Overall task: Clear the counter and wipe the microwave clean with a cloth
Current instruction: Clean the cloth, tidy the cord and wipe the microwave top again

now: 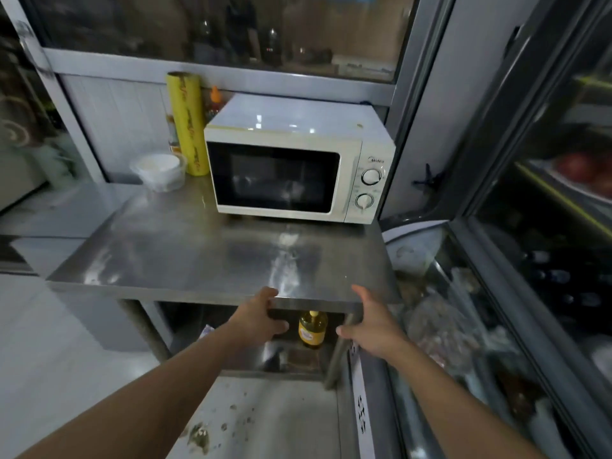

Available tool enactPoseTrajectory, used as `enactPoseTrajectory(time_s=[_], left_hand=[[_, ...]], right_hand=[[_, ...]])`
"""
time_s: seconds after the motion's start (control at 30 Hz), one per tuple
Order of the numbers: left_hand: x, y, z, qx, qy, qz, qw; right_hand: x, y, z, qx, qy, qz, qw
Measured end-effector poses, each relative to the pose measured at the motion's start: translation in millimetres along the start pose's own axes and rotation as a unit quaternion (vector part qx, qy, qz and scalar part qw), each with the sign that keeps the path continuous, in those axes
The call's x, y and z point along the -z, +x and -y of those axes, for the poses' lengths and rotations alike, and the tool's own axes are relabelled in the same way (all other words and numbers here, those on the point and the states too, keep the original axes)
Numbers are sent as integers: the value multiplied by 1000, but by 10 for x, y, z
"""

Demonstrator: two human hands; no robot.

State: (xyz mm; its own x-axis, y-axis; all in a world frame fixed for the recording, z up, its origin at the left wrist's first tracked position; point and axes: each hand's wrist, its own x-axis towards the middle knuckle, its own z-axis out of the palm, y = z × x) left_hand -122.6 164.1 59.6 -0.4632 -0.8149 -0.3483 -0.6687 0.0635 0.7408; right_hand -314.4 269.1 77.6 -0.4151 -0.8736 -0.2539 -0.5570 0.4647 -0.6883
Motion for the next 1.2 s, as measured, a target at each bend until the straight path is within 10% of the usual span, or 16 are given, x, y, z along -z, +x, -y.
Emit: enactPoseTrajectory(time_s=[0.7,1.2], left_hand=[[590,89,-1916,-143,75,-110,981],[607,382,-2068,-130,102,-92,982]], right_hand=[[1819,128,680,103,-41,-51,993],[1930,523,484,72,-34,-43,996]])
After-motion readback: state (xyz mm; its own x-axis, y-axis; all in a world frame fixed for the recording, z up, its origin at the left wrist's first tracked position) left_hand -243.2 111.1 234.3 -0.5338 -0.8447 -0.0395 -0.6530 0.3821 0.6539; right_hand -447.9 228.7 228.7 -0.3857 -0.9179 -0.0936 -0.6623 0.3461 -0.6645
